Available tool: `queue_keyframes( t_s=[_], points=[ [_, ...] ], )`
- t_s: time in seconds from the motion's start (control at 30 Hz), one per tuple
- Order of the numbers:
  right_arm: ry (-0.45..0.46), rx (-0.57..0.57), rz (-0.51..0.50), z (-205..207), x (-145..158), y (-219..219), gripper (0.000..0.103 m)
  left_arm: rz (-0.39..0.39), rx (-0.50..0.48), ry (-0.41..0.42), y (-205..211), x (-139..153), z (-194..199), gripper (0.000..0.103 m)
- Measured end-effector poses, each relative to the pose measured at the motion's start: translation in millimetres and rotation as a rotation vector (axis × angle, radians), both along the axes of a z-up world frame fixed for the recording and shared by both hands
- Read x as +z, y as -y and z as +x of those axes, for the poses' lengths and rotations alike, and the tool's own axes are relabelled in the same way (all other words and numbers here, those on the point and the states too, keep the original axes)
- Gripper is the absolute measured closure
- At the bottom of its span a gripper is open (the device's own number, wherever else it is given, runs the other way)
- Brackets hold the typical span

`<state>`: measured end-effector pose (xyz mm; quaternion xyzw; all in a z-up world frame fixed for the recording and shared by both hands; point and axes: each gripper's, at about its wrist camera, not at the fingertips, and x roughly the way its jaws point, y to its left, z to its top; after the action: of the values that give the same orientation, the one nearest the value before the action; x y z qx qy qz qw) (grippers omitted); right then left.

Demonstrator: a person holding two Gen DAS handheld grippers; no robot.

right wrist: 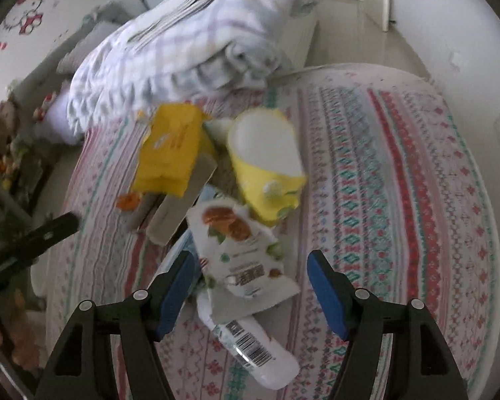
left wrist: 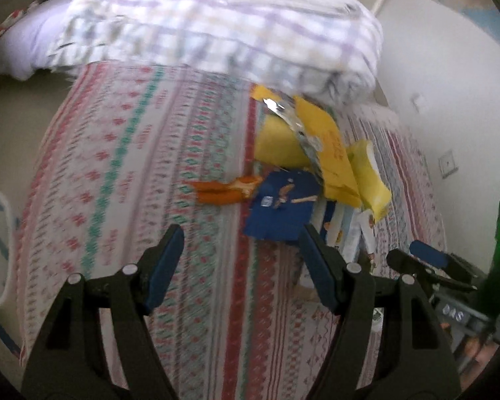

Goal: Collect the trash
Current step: 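Move both open tools back to the trash on the bed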

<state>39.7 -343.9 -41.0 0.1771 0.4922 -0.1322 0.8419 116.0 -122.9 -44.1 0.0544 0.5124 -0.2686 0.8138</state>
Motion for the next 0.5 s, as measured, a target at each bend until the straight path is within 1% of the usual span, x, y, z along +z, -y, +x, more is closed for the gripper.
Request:
queue_keyframes(
  t_s=[0.07,0.13,0.23,0.37,0.43,0.47,0.5],
  points=[
    [-0.032,0.014,-0.016,0.3,-2.0,-2.2,0.032,0.014,-0.026,0.002,11.6,-6.7,-2.1,0.031],
    [-0.047,0.017,-0.039,0.3,-4.7,-3.2,0.033,0.007,-0.040,-0.013,17.6,-11.6,-2.0,0.031],
    [-0.041,0.030,-0.042,1.6,-8.0,-2.8,0.035,-0.017,-0.050,-0.040,24.6,-15.9,1.0,0.031],
    [-0.038,0.047,-0.048,1.7,-9.2,-6.8,0.037,-0.002,-0.064,-0.032,31.7,-20.5,0.7,0.032],
    [-0.039,0.065,-0.054,2.3,-10.0,-11.6,0.039,0.003,-0.067,-0.044,32.6,-26.4,1.7,0.036],
    [-0.043,0.075,-0.059,2.9,-11.3,-14.3,0.039,0.004,-0.067,-0.055,33.1,-30.2,2.9,0.042],
    [-0.050,0.083,-0.065,3.8,-12.8,-17.3,0.040,0.003,-0.068,-0.065,33.0,-32.4,4.2,0.051]
  ],
)
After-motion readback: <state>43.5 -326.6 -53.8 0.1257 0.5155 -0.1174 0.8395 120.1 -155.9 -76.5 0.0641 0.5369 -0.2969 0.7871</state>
